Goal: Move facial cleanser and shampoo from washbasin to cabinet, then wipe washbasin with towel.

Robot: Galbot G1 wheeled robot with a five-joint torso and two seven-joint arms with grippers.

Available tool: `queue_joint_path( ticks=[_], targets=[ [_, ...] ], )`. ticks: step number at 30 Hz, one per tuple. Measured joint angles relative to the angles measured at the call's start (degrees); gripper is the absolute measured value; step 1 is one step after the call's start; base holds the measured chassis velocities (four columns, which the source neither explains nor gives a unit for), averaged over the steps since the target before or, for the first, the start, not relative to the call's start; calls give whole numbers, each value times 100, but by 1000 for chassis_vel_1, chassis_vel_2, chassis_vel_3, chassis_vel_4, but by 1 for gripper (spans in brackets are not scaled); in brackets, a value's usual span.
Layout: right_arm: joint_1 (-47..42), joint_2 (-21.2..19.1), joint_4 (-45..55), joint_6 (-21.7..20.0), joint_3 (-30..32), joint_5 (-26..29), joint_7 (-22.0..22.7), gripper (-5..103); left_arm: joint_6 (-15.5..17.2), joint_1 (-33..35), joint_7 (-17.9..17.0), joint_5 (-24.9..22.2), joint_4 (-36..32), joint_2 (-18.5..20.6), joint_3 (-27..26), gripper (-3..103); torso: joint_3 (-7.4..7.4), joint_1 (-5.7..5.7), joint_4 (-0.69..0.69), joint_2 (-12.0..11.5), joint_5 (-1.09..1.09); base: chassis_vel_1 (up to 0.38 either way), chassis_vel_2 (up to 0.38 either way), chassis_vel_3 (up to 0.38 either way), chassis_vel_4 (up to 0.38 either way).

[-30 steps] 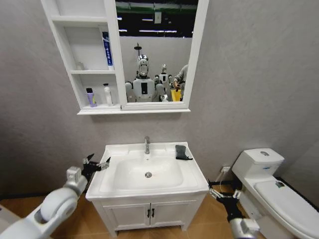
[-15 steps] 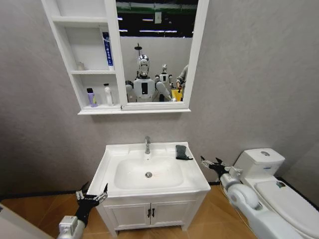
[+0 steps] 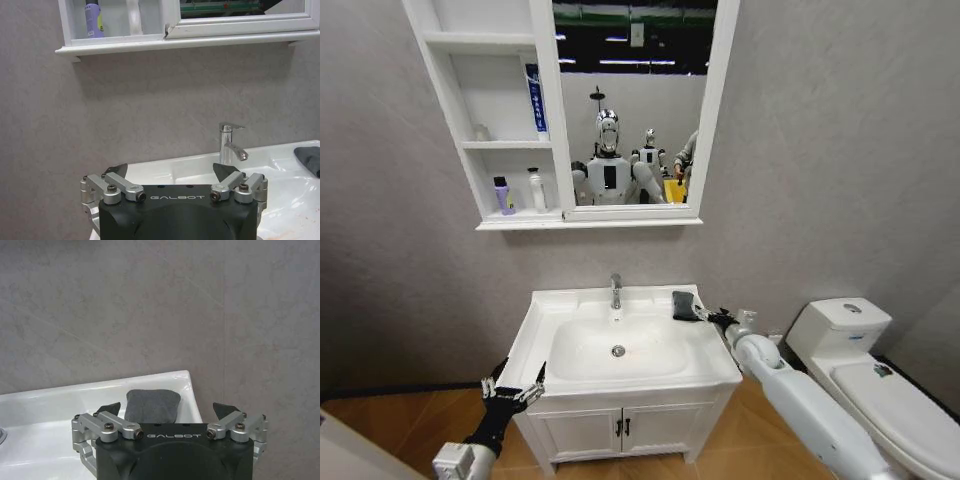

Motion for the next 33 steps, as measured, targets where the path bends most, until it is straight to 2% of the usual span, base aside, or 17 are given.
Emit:
queue_joint_path(
  ticks=[8, 20, 21, 22, 23, 25, 26, 29, 30, 32, 33],
  targets=[
    [590, 316, -1067, 82, -549, -162, -287, 100, 20, 7, 0, -36, -31, 1, -67, 97, 0, 0, -2, 0, 2, 0, 0, 0, 0],
    [960, 833, -2027, 325, -927, -420, -557, 101, -3, 70, 9, -35, -58, -75, -151, 97, 0, 0, -1, 0, 1, 0, 0, 0, 0],
    [1050, 1007, -2220, 419, -990, -550, -618, 94, -23, 83, 20, -31, -58, -99, -174, 96, -1, 0, -1, 0, 2, 0, 0, 0, 0],
    [1068, 1043, -2256, 436, -998, -570, -618, 89, -24, 88, 24, -30, -56, -102, -176, 96, -1, 0, -1, 0, 2, 0, 0, 0, 0],
    [1068, 1043, -2256, 436, -998, -570, -618, 89, -24, 88, 24, -30, -56, -102, -176, 96, -1, 0, -1, 0, 2, 0, 0, 0, 0],
    [1119, 1118, -2341, 472, -1013, -641, -618, 78, -29, 86, 36, -27, -37, -103, -176, 96, -1, -1, -2, 1, 1, 0, 0, 0, 0],
    [1119, 1118, -2341, 472, -1013, -641, -618, 78, -29, 86, 36, -27, -37, -103, -176, 96, -1, -1, -2, 1, 1, 0, 0, 0, 0],
    [1178, 1176, -2469, 548, -1038, -931, -623, 61, -30, 66, 47, -22, 1, -113, -147, 96, -1, -1, -2, 0, 2, 0, 0, 0, 0],
    [1178, 1176, -2469, 548, -1038, -931, -623, 61, -30, 66, 47, -22, 1, -113, -147, 96, -1, -1, -2, 0, 2, 0, 0, 0, 0],
    [1212, 1187, -2543, 559, -1041, -1012, -625, 51, -30, 62, 48, -20, 14, -129, -128, 96, -1, -1, -2, 0, 2, 0, 0, 0, 0],
    [1212, 1187, -2543, 559, -1041, -1012, -625, 51, -30, 62, 48, -20, 14, -129, -128, 96, -1, -1, -2, 0, 2, 0, 0, 0, 0]
  ],
)
